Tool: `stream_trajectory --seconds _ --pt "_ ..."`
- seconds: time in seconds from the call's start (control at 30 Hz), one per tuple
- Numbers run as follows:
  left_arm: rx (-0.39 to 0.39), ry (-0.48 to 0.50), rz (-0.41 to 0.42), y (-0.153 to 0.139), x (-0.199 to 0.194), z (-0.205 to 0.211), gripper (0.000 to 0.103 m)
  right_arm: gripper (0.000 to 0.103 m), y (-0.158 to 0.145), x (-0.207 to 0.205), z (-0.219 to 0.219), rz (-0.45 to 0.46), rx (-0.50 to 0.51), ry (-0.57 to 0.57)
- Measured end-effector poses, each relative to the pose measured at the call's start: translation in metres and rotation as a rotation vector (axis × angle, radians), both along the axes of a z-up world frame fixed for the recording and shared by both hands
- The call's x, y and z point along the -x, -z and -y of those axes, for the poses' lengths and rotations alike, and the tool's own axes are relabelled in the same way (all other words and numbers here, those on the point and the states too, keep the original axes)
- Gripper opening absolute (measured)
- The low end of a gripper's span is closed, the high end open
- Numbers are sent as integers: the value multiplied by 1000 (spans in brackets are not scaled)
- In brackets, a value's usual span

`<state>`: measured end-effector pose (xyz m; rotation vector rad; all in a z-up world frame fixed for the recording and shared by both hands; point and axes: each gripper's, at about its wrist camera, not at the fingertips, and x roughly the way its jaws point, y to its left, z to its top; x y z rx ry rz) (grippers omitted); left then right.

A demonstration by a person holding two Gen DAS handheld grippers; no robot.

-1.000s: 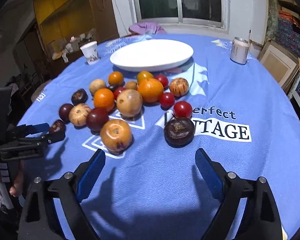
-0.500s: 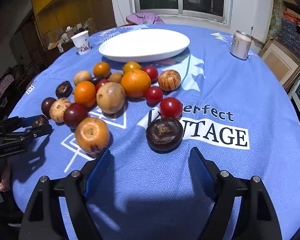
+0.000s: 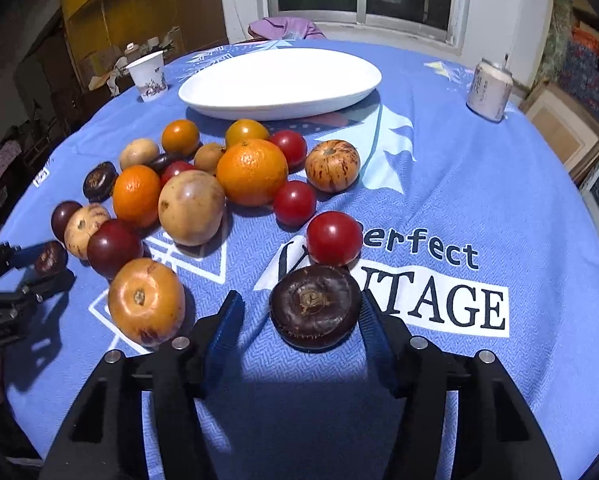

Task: Organize fruits
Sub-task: 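Grasp a dark purple mangosteen with the left gripper while the right grasps another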

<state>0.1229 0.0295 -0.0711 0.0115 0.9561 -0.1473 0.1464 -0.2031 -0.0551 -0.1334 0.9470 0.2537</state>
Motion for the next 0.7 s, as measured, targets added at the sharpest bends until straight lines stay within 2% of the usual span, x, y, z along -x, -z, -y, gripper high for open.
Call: stream_trajectory --seconds 0.1,0.3,0.37,0.43,0.5,0.7 --pt "16 1 1 0 0 -3 60 61 0 1 -1 1 14 -9" --pt "112 12 6 -1 1 -17 57 62 0 0 0 -4 5 -18" --pt "101 5 8 -1 1 -16 54 61 0 0 1 -4 0 -15" --pt "48 -15 16 -1 3 -12 42 44 -2 1 7 8 -22 12" --pt "37 -19 19 -1 5 -10 42 44 -3 0 14 1 -67 16" --pt "51 -26 15 -5 17 -16 42 44 -8 11 23 22 -88 21"
